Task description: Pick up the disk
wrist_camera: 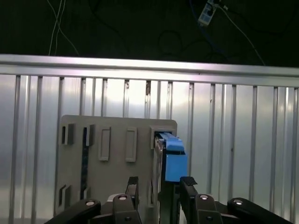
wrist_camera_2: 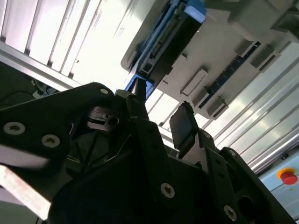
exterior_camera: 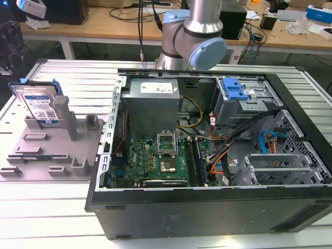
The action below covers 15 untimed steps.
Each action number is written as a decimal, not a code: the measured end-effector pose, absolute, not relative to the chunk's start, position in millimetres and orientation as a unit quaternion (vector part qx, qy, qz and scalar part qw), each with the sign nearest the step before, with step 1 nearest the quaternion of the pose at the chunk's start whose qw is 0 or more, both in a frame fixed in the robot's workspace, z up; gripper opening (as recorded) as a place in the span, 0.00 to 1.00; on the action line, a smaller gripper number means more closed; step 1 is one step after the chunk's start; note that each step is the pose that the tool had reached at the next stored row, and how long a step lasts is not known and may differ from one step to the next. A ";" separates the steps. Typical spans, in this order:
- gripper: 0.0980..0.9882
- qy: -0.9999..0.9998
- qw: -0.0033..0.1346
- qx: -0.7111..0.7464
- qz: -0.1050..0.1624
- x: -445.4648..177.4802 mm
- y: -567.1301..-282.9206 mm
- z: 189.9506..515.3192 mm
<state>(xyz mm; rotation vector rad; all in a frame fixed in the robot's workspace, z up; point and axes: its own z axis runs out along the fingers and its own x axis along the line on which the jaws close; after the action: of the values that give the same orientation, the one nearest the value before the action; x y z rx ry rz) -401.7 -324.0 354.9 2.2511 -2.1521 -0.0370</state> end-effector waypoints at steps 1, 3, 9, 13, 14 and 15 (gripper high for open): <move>0.43 -0.691 0.013 0.723 -0.012 -405.0 -322.9 353.9; 0.43 -0.690 0.013 0.723 -0.011 -409.1 -322.8 351.8; 0.43 -0.690 0.015 0.723 -0.010 -409.2 -318.3 350.5; 0.43 -0.690 0.015 0.723 -0.010 -409.1 -315.7 347.6; 0.43 -0.690 0.015 0.723 -0.010 -409.2 -315.7 346.7; 0.43 -0.690 0.015 0.723 -0.010 -409.2 -315.6 345.2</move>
<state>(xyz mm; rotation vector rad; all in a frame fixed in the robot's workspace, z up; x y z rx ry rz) -409.2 -315.6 345.2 2.2510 -2.1476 -0.0312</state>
